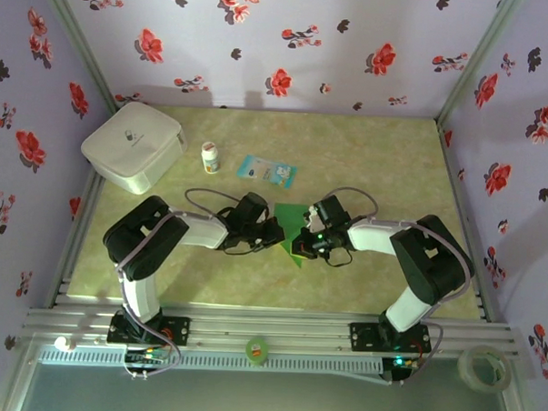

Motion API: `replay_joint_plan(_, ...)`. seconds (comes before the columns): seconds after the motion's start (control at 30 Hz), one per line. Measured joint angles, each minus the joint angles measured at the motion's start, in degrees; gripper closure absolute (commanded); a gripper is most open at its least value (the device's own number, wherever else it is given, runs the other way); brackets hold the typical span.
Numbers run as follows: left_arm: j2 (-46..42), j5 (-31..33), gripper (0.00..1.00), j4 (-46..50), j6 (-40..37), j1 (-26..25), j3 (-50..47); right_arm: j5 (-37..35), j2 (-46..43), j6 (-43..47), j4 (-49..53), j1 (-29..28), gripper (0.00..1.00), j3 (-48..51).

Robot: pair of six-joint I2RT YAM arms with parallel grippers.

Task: Fold a paper plane with a square sheet of paper (pick it up from the middle)
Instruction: Third fold the triangle at the center of the table.

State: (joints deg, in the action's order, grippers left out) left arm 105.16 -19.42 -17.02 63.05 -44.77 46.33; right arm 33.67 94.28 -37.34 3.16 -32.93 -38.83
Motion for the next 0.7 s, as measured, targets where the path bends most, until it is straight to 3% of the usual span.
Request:
replay_joint_plan(0.23, 0.00, -0.90, 0.98, 2.73, -1.46, 5.46, 1.05, 0.24, 0.31, 1.68, -0.61, 0.11, 1.00, 0.00)
replay_joint_plan(0.43, -0.37, -1.31, 0.98, 4.11, -2.49, 6.54, 1.27, 1.11, 0.81, 5.05, 0.15, 0.55, 1.00, -0.63)
replay_joint_plan(0.7, -6.43, 3.74, 0.95, 9.73, -3.96, 8.55, 0.39, 3.93, 1.33, 11.19, 6.21, 2.27, 0.99, -2.10)
